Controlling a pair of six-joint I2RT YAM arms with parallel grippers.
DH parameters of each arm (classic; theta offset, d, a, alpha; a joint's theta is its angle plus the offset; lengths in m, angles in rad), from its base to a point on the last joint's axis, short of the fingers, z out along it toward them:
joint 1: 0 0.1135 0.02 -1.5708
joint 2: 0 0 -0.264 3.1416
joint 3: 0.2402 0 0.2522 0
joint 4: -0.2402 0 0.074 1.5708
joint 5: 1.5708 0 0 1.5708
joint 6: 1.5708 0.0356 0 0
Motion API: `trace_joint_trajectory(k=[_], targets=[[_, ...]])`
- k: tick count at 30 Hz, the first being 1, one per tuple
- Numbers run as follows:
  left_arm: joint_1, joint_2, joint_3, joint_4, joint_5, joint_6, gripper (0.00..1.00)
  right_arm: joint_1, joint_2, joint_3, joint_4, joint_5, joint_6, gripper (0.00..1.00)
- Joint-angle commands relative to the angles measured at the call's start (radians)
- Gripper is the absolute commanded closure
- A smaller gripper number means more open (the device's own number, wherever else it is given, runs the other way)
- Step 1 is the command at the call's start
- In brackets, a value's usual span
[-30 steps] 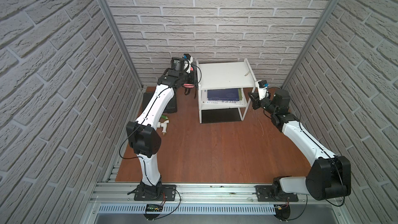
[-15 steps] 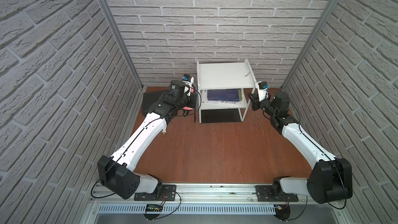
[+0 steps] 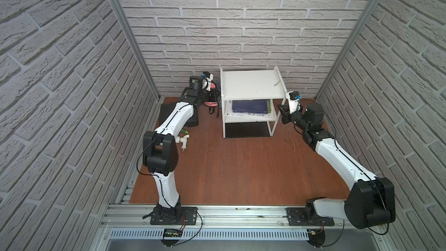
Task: Wipe the bookshelf clean with a cloth
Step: Wipe the dust from the shelf.
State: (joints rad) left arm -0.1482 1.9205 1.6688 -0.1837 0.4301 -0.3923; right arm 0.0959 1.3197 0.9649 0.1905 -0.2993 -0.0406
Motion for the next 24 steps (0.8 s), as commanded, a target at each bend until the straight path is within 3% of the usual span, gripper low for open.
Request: trace_joint_trajectory(k=[1,4,12,17,19,22,24], targets=[[-0.004,0.026,-0.065,0.07,0.057,-0.006,1.0,0.051,-0.006,-0.018,-0.065,-0.064,0.069,0.97],[0.002,0.002,-0.073,0.052,0.036,0.02,1.0,0.054,-0.006,-0.012,-0.077,-0.062,0.06,0.97],[0.001,-0.031,0.064,-0.046,-0.022,0.026,1.0,0.064,-0.01,-0.015,-0.062,-0.05,0.079,0.97],[-0.011,-0.199,-0.218,0.003,-0.061,0.006,1.0,0.069,-0.043,-0.024,-0.07,-0.074,0.06,0.97],[-0.015,-0.361,-0.355,-0.026,-0.212,0.023,1.0,0.07,-0.059,-0.031,-0.076,-0.078,0.046,0.97],[-0.034,-0.6,-0.462,-0.147,-0.55,0.048,1.0,0.071,-0.076,-0.037,-0.08,-0.066,0.035,0.96],[-0.048,-0.742,-0.491,-0.197,-0.631,0.052,1.0,0.071,-0.09,-0.046,-0.078,-0.052,0.033,0.9]])
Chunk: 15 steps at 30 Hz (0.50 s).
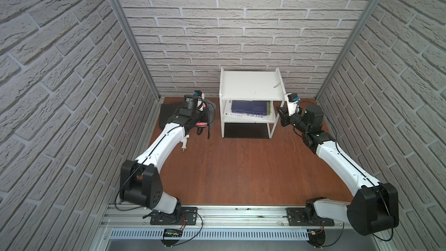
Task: Wipe the bookshelf clean with a cloth
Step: Wipe the dust from the shelf, then place the cleaning item at the center of the board.
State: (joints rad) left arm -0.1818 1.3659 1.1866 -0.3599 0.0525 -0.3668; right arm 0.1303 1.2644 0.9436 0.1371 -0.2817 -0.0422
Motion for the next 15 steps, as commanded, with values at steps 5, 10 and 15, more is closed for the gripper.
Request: trace_joint_trajectory(k=[5,10,15], targets=[[-0.157,-0.423,-0.045,0.028,-0.155,0.07,1.0,0.038,-0.113,-0.068,-0.005,0.043,0.066,0.58],[-0.233,-0.506,-0.084,0.052,-0.069,0.033,1.0,0.038,-0.276,-0.18,0.044,0.196,0.13,0.06],[-0.314,-0.596,-0.159,-0.038,-0.017,-0.094,1.0,0.038,-0.412,-0.291,0.033,0.454,0.237,0.01]])
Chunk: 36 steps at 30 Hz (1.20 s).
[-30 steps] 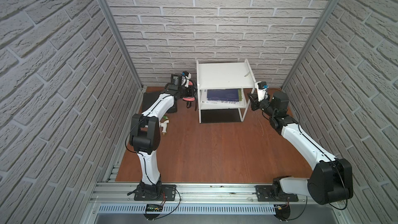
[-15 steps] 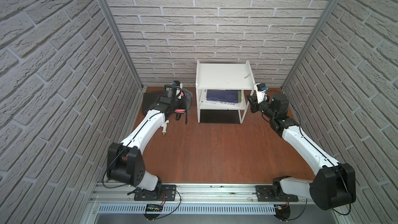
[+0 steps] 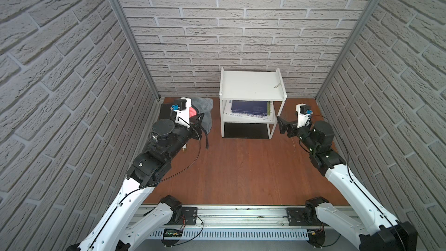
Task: Wipe the bookshelf clean with a cloth
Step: Place the cleaning item at the center of the board.
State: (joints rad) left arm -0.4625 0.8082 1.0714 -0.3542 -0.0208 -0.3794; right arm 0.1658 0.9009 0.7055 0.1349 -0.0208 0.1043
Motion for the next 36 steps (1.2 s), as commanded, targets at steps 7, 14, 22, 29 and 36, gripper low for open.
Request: trace_joint_trajectory(k=[7,14,22,29,36], targets=[[-0.084,0.017,-0.221,-0.162,0.177,-0.316,1.0,0.0,-0.103,-0.198,0.126,0.462,0.222,0.01],[-0.213,0.28,-0.265,0.033,0.227,-0.365,0.94,-0.002,-0.033,-0.175,0.118,0.434,0.249,0.01],[-0.231,0.592,0.041,-0.49,-0.054,-0.159,0.02,-0.003,-0.042,-0.184,0.091,0.43,0.201,0.01],[-0.232,0.505,0.062,-0.596,-0.011,-0.083,0.02,-0.003,-0.046,-0.202,0.103,0.464,0.185,0.01],[-0.093,0.242,-0.139,-0.283,-0.439,-0.166,0.02,-0.005,-0.003,-0.21,0.125,0.52,0.213,0.01]])
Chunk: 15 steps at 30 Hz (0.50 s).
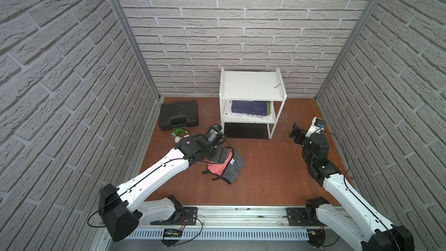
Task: Wipe the bookshelf clean with a cloth
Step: Place the cleaning item at the center of the board, then reset both arms
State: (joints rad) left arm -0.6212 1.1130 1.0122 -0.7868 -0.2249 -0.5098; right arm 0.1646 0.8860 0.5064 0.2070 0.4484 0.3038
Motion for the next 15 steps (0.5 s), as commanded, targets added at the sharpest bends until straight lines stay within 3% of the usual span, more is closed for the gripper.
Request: trace_joint_trajectory(k=[1,5,10,15], targets=[[0.11,-0.099,-0.121,0.21,-0.268,-0.055,0.02,-0.004,0.016,-0.015,0.056,0.07,0.014,0.01],[0.3,-0.174,-0.287,0.478,-0.309,-0.061,0.02,-0.007,0.032,-0.038,0.06,0.157,-0.022,0.01],[0.521,-0.161,-0.423,0.728,-0.349,0.022,0.02,-0.016,0.049,-0.075,0.061,0.225,-0.096,0.01],[0.652,-0.092,-0.526,0.937,-0.321,0.127,0.02,-0.034,0.093,-0.137,0.122,0.308,-0.113,0.01]])
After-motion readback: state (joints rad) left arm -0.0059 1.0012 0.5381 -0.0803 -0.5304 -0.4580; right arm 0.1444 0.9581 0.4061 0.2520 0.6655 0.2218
